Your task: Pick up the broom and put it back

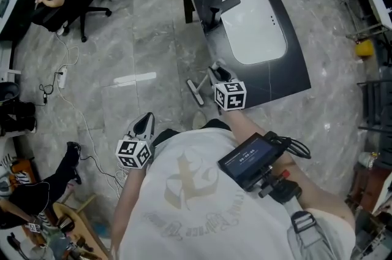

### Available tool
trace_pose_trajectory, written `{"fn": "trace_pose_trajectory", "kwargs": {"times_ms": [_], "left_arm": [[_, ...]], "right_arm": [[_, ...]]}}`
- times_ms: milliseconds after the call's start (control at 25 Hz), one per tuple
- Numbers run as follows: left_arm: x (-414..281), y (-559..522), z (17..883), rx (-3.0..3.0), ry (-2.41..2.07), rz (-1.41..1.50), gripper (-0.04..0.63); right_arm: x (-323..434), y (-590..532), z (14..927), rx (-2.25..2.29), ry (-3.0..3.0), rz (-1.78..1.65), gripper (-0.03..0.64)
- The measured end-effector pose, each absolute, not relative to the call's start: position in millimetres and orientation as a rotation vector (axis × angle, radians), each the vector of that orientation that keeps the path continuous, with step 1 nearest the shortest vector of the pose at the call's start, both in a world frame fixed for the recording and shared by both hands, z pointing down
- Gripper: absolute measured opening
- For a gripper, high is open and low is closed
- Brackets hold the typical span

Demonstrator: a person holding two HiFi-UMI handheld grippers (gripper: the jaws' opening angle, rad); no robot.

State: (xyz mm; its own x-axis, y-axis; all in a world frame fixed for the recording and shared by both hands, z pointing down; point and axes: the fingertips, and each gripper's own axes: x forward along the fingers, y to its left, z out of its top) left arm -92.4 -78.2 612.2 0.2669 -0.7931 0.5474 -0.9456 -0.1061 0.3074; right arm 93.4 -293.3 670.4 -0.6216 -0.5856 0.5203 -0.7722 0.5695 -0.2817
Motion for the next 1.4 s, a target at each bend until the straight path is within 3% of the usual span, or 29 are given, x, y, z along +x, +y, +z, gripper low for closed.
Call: {"fn": "trace_pose_trajectory", "kwargs": {"times_ms": [1400], "left_arm": [[-229, -17, 616, 1.891, -1.610, 0.168, 0.012]], "right_arm": [[-31, -244, 547, 0.888, -2.624, 0.471, 0.109]]}}
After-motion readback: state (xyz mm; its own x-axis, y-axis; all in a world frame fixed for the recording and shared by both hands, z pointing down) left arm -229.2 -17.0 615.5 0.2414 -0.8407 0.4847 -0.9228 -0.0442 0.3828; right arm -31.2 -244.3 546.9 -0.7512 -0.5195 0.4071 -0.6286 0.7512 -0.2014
